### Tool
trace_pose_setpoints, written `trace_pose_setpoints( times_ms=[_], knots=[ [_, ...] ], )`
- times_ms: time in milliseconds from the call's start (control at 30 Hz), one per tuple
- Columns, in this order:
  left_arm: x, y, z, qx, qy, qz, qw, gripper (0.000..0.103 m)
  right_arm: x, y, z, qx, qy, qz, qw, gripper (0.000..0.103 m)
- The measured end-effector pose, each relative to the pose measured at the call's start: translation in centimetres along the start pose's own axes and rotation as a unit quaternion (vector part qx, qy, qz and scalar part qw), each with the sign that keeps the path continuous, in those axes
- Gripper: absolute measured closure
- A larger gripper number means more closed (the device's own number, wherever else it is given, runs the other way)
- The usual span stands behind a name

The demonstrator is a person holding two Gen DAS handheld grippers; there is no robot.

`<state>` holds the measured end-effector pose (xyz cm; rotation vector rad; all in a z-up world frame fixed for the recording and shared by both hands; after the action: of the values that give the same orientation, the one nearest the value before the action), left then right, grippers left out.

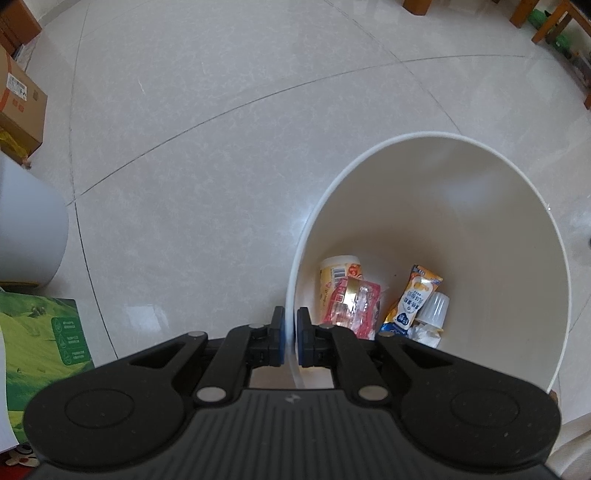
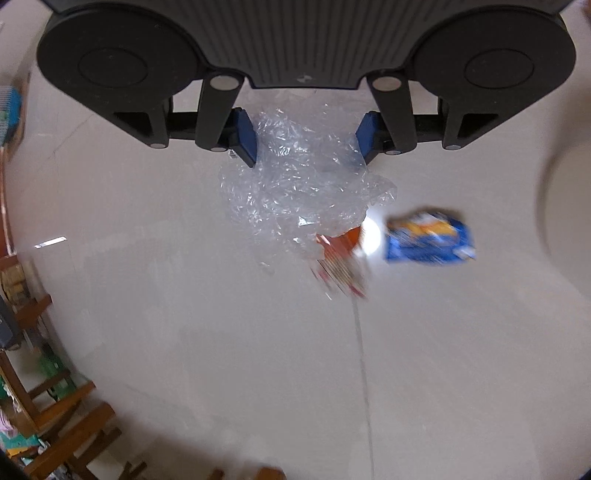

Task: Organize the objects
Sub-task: 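Carry the plastic bag over the bin and release it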

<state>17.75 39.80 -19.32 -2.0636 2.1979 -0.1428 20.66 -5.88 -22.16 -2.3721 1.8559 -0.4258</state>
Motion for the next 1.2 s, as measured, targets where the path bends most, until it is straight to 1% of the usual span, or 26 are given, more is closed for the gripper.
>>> trace_pose_setpoints(
  times_ms=[100, 233, 400, 533, 667, 833, 867, 967, 1033, 1100, 1200],
  knots=[
    [-0.1, -0.1, 0.0, -0.003, 0.004, -0.008, 1.0000, 0.099, -1.5, -0.7, -4.1, 0.022, -0.030, -0.007, 0.999, 0.044],
    [0.0, -0.2, 0.1, -0.003, 0.001, -0.004, 1.0000, 0.099, -4.2, -1.6, -10.0, 0.053, -0.069, -0.038, 0.996, 0.044],
    [0.0, -0.2, 0.1, -0.004, 0.000, -0.004, 1.0000, 0.099, -8.9, -2.4, -16.0, 0.096, -0.127, -0.080, 0.984, 0.044],
    [0.1, -0.2, 0.1, -0.004, -0.001, -0.003, 1.0000, 0.099, -13.1, -2.7, -19.1, 0.119, -0.165, -0.122, 0.971, 0.044],
    [0.1, -0.2, 0.2, -0.005, 0.000, -0.003, 1.0000, 0.099, -16.8, -3.3, -20.4, 0.125, -0.201, -0.153, 0.960, 0.044],
    [0.1, -0.2, 0.1, -0.005, 0.001, -0.002, 1.0000, 0.099, -20.2, -3.6, -20.8, 0.124, -0.234, -0.159, 0.951, 0.043],
    [0.1, -0.2, 0.1, -0.005, 0.001, -0.001, 1.0000, 0.099, -20.7, -3.7, -20.5, 0.121, -0.241, -0.159, 0.950, 0.041],
    [0.0, -0.2, 0.2, -0.005, 0.001, -0.001, 1.0000, 0.099, -21.7, -3.5, -20.4, 0.122, -0.248, -0.158, 0.948, 0.022],
    [0.0, -0.2, 0.2, -0.004, 0.003, -0.002, 1.0000, 0.099, -21.5, -3.5, -20.3, 0.126, -0.245, -0.160, 0.948, 0.020],
    [0.0, -0.1, 0.2, -0.004, 0.004, -0.002, 1.0000, 0.099, -21.2, -3.4, -20.0, 0.131, -0.239, -0.156, 0.949, 0.016],
    [0.0, -0.1, 0.2, -0.003, 0.006, 0.000, 1.0000, 0.099, -19.7, -3.6, -19.7, 0.138, -0.237, -0.136, 0.952, 0.013]
  ],
)
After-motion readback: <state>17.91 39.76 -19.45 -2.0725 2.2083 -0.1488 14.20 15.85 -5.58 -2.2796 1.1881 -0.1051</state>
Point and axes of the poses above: each gripper's, at about its wrist camera, not at the fingertips, and z roughly the way its jaws point, x to its right, y to its underside, the point moved 7 cm from there along z, roughly the way its jaws point, and after that the axes turned 2 degrees about -y, right-handed, at the moved point
